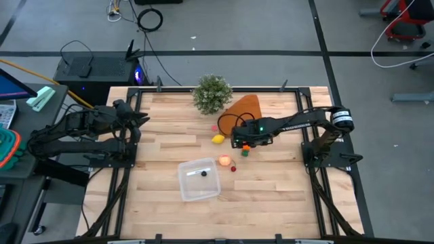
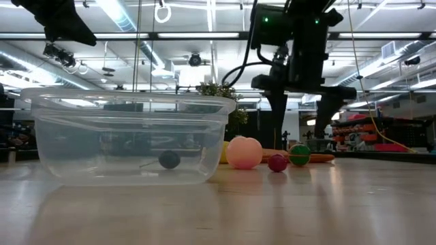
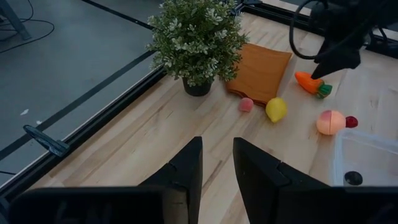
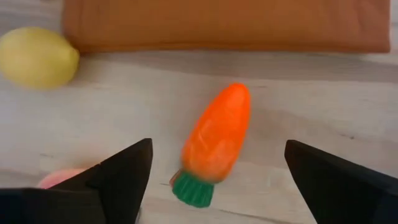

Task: Pick and placing Produce into tupperware
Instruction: Put the carrot into the transparent bin

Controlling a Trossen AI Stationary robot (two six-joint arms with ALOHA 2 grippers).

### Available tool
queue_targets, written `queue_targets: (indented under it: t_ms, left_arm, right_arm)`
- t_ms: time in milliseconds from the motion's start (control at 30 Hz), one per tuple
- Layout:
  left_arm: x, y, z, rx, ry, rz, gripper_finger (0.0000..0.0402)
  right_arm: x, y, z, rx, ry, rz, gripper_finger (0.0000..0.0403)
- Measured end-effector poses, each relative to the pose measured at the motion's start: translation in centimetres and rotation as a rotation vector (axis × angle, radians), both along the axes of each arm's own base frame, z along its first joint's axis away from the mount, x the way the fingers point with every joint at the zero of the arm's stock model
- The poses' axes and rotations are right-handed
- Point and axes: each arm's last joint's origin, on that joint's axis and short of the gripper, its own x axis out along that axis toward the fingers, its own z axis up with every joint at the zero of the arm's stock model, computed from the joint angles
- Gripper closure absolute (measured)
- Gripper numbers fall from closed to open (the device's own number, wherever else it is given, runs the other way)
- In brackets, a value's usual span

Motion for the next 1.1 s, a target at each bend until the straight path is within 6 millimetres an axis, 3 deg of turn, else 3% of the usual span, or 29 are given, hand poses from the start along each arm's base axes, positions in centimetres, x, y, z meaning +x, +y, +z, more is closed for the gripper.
queue_targets:
  t_ms: [400, 1100]
  left_arm:
    - [0.0, 0.0, 0.0, 0.000, 0.000, 0.000, 0.0307]
    - [0.0, 0.0, 0.1, 0.001, -0.008, 0.000, 0.0306]
  right_arm:
    - [1.0, 0.0, -2.6, 0.032, 0.037, -0.109, 0.0087]
    - [1.4, -0.1, -3.7, 0.034, 0.055, -0.152, 0.0121]
